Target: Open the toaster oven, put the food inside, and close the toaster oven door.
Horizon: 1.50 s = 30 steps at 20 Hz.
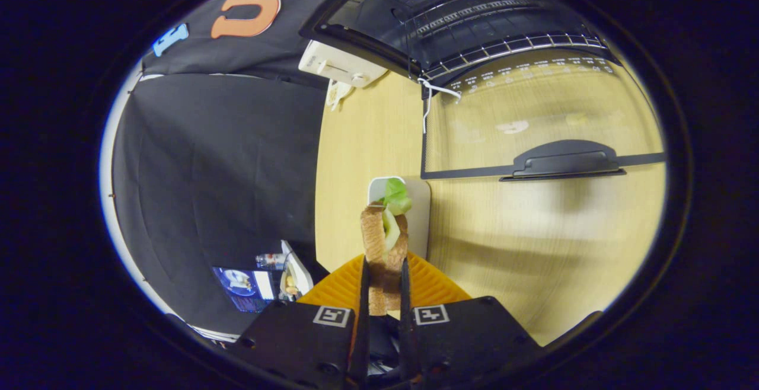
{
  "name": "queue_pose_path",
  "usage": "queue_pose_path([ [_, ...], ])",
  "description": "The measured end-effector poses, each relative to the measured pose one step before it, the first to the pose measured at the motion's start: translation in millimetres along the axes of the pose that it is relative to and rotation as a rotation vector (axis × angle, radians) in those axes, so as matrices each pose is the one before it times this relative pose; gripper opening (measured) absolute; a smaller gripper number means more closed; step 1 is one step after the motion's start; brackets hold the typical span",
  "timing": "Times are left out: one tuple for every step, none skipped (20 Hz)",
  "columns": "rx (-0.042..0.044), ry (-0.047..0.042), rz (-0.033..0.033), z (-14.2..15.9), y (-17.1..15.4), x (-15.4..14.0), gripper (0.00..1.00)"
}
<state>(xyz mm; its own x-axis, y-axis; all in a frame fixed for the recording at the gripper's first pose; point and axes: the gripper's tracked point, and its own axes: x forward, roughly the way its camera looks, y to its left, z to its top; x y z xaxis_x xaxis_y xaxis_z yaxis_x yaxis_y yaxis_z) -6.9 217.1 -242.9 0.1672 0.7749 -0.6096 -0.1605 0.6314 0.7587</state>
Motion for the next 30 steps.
queue_pose_path([
  [0.00507,-0.00504,0.00763,-1.00,3.00,-4.46,0.24],
  [0.00980,-0.00392,0.01499,-0.79,4.02,-5.23,0.22],
  [0.01512,-0.00532,0.01971,-1.92,6.11,-6.95,0.22],
  [0.01519,-0.00346,0.02068,-0.55,6.23,-6.82,0.21],
  [0.00869,-0.01252,0.02434,0.54,7.55,-9.08,0.21],
  [0.00267,-0.01730,0.02092,2.64,6.97,-8.19,0.21],
  [0.00370,-0.02767,0.02422,4.87,7.18,-9.98,0.21],
  [0.01303,-0.04368,0.02515,8.94,7.50,-12.13,0.21],
  [0.01853,-0.04444,0.01740,12.22,3.83,-10.12,0.21],
  [0.01837,-0.04921,0.01078,14.34,1.06,-10.04,0.21],
  [0.00948,-0.04736,0.00303,14.00,-1.55,-6.12,0.21],
  [0.00853,-0.05638,-0.00474,17.08,-4.56,-7.20,0.21],
  [0.01324,-0.04496,-0.00683,16.08,-6.50,-2.42,0.21],
  [0.02446,-0.04297,0.00686,13.80,-3.91,-1.04,0.21],
  [0.02398,-0.03768,0.01271,12.32,-0.69,-1.25,0.21],
  [0.02719,-0.04462,0.01708,14.88,-0.76,-2.02,0.21],
  [0.01796,-0.04362,0.01088,14.95,-1.71,2.06,0.21],
  [0.01600,-0.04245,0.00642,14.31,-3.10,4.36,0.21],
  [0.01937,-0.03787,0.00314,9.82,-5.29,5.54,0.21],
  [0.02179,-0.03130,0.00177,9.44,-5.13,6.82,0.21],
  [0.02781,-0.02458,0.00018,5.30,-4.13,8.65,0.21],
  [0.01874,-0.02696,0.00254,5.45,-2.14,6.10,0.21],
  [0.01485,-0.03162,0.00735,8.14,-3.26,8.72,0.21],
  [0.01468,-0.03626,0.00447,8.04,-4.00,10.34,0.21],
  [0.02163,-0.03742,0.00140,6.29,-5.59,10.04,0.21],
  [0.02293,-0.02860,-0.00234,6.06,-4.81,8.70,0.21],
  [0.02302,-0.02444,0.00045,2.31,-5.45,4.89,0.21],
  [0.03258,-0.02847,0.01778,4.10,-0.02,7.62,0.21],
  [0.01467,-0.02834,0.00522,7.04,-0.16,7.85,0.21],
  [0.00263,-0.01737,0.00171,1.02,-0.39,4.33,0.21],
])
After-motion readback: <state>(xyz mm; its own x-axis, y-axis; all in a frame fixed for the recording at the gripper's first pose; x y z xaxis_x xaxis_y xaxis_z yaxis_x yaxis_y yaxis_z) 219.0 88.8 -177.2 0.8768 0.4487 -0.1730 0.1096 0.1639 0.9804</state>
